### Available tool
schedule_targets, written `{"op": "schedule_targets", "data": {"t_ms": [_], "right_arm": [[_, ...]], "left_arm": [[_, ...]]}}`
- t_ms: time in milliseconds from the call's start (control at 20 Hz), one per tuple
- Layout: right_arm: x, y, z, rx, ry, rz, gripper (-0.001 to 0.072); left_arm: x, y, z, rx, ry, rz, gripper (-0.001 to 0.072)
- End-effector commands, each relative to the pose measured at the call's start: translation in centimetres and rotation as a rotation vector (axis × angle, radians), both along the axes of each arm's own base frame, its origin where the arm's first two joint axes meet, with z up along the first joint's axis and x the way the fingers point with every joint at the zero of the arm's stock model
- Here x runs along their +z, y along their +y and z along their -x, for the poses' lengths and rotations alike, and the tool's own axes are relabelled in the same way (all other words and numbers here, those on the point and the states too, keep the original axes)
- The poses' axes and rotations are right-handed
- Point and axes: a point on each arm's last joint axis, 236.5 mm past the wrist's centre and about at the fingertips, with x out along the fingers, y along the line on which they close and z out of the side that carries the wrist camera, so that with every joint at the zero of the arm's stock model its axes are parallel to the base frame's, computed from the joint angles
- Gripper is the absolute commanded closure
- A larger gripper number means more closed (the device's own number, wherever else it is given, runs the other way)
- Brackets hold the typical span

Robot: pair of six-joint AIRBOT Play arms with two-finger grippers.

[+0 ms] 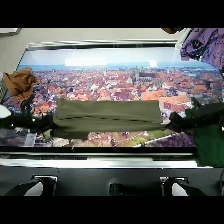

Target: Fold the clothes and pants, and hang the long-sleeved shirts on hangers.

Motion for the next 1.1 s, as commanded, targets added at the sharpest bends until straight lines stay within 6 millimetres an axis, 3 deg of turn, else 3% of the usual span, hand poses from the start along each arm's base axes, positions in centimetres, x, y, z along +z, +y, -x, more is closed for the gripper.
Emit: {"op": "schedule_targets", "data": {"t_ms": [0, 150, 250, 450, 600, 650, 700, 800, 850, 950, 1050], "right_arm": [[-0.9, 0.7, -5.9, 0.085, -0.085, 0.035, 0.0687], [-1.7, 0.0, -10.4, 0.066, -0.114, 0.109, 0.0687], [-2.4, -0.5, -11.9, 0.062, -0.108, 0.126, 0.0687], [-4.9, -0.4, -13.6, 0.046, -0.089, 0.124, 0.0686], [-6.6, -0.4, -14.2, 0.026, -0.075, 0.115, 0.0684], [-6.9, -0.3, -14.4, 0.017, -0.075, 0.105, 0.0651], [-7.0, 0.0, -14.6, 0.008, -0.077, 0.092, 0.0545], [-5.9, -0.2, -14.5, 0.01, -0.064, 0.066, 0.0331], [-4.6, -1.3, -14.5, 0.01, -0.064, 0.063, 0.0283], [-2.4, -4.4, -15.1, -0.03, -0.096, 0.055, 0.0218], [-1.9, -6.1, -14.9, -0.071, -0.101, -0.023, 0.0212]], "left_arm": [[-0.8, 0.2, -5.6, -0.038, -0.03, -0.01, 0.0692], [-1.6, 0.4, -10.2, -0.067, -0.044, -0.011, 0.0692], [-2.4, 0.5, -13.1, -0.076, -0.048, -0.011, 0.0692], [-4.4, 1.0, -17.4, -0.076, -0.055, -0.011, 0.0692], [-6.2, 0.9, -18.8, -0.079, -0.037, -0.005, 0.0691], [-6.9, 0.7, -18.8, -0.081, -0.024, 0.004, 0.0686], [-7.2, 0.5, -18.8, -0.079, -0.017, 0.012, 0.064], [-7.1, 0.8, -18.9, -0.064, -0.014, 0.01, 0.0297], [-6.6, 1.7, -18.9, -0.038, -0.01, -0.009, 0.0203], [-5.0, 4.1, -18.9, -0.005, -0.018, -0.069, 0.0167], [-2.7, 6.2, -19.0, 0.008, -0.065, -0.129, 0.0167]]}}
